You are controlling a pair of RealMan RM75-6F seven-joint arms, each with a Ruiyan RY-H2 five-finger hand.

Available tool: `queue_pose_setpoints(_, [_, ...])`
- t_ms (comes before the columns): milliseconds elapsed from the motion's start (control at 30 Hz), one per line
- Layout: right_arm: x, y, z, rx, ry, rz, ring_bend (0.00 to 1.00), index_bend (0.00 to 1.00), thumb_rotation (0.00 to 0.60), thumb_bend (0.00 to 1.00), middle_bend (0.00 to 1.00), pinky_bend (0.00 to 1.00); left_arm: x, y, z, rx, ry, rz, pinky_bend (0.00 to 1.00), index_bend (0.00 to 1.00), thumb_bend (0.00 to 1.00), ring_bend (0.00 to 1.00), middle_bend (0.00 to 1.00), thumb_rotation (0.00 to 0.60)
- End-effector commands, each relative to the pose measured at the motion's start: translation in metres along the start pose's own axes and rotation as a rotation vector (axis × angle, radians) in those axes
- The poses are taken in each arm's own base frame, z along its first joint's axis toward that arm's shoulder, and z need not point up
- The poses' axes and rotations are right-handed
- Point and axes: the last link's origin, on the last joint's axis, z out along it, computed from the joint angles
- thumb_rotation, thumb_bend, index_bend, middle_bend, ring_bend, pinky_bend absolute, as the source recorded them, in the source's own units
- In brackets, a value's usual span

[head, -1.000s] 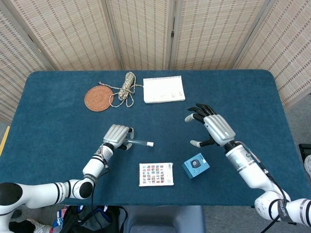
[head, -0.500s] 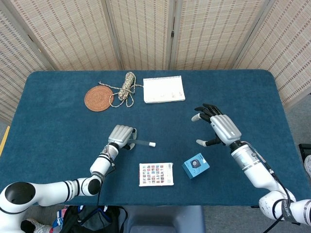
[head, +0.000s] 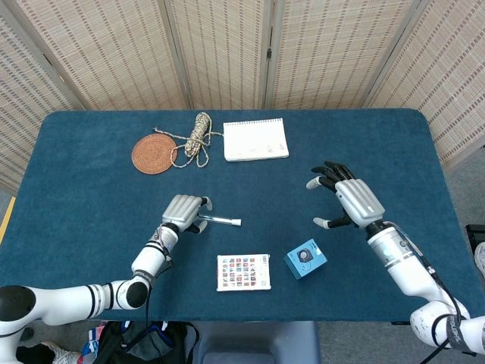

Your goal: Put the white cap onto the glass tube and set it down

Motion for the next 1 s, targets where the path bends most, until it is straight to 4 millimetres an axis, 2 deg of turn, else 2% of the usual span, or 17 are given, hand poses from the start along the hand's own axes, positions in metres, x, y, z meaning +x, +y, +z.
queue_pose_setpoints(33, [0.005,0.012,-0.012,-0.041,-0.003,-0.051,0.00,0.30,0.600,0.21,0.14,0.00,0.023,-0.020,-0.027,0.011,0.062,-0.064,1.00,0.34,0.37,0.94,0.99,0.600])
queue_pose_setpoints(100, [0.009,0.020,-0.019,-0.066,0.005,-0.082,0.00,0.30,0.600,0.26,0.15,0.01,0.031,-0.030,-0.040,0.019,0.094,-0.062,1.00,0.34,0.37,0.91,0.96,0.600])
queue_pose_setpoints(200, [0.013,0.033,-0.034,-0.107,0.035,-0.114,0.02,0.30,0.600,0.32,0.19,0.13,0.044,-0.052,-0.067,0.041,0.173,-0.037,1.00,0.33,0.37,0.83,0.90,0.600])
queue_pose_setpoints(333, [0.016,0.048,-0.054,-0.138,0.073,-0.149,0.10,0.30,0.600,0.40,0.25,0.25,0.052,-0.083,-0.102,0.080,0.270,0.015,0.99,0.33,0.37,0.73,0.81,0.600])
queue_pose_setpoints(433, [0.018,0.060,-0.071,-0.154,0.093,-0.191,0.12,0.30,0.600,0.42,0.27,0.27,0.054,-0.107,-0.129,0.121,0.344,0.042,0.93,0.33,0.37,0.67,0.73,0.600])
queue_pose_setpoints(600, [0.017,0.073,-0.100,-0.164,0.162,-0.245,0.12,0.30,0.600,0.42,0.28,0.27,0.048,-0.142,-0.172,0.194,0.423,0.056,0.74,0.33,0.37,0.56,0.60,0.600])
queue_pose_setpoints(700, [0.012,0.078,-0.117,-0.178,0.180,-0.253,0.12,0.30,0.600,0.42,0.28,0.27,0.044,-0.157,-0.197,0.228,0.458,0.059,0.62,0.32,0.37,0.48,0.52,0.600])
queue_pose_setpoints(833, [0.005,0.081,-0.137,-0.199,0.196,-0.247,0.12,0.30,0.600,0.42,0.29,0.27,0.037,-0.168,-0.225,0.256,0.505,0.066,0.52,0.31,0.37,0.41,0.46,0.600])
queue_pose_setpoints(1000, [-0.004,0.082,-0.157,-0.215,0.184,-0.232,0.13,0.30,0.600,0.42,0.30,0.27,0.024,-0.169,-0.252,0.273,0.528,0.069,0.46,0.31,0.37,0.39,0.45,0.600])
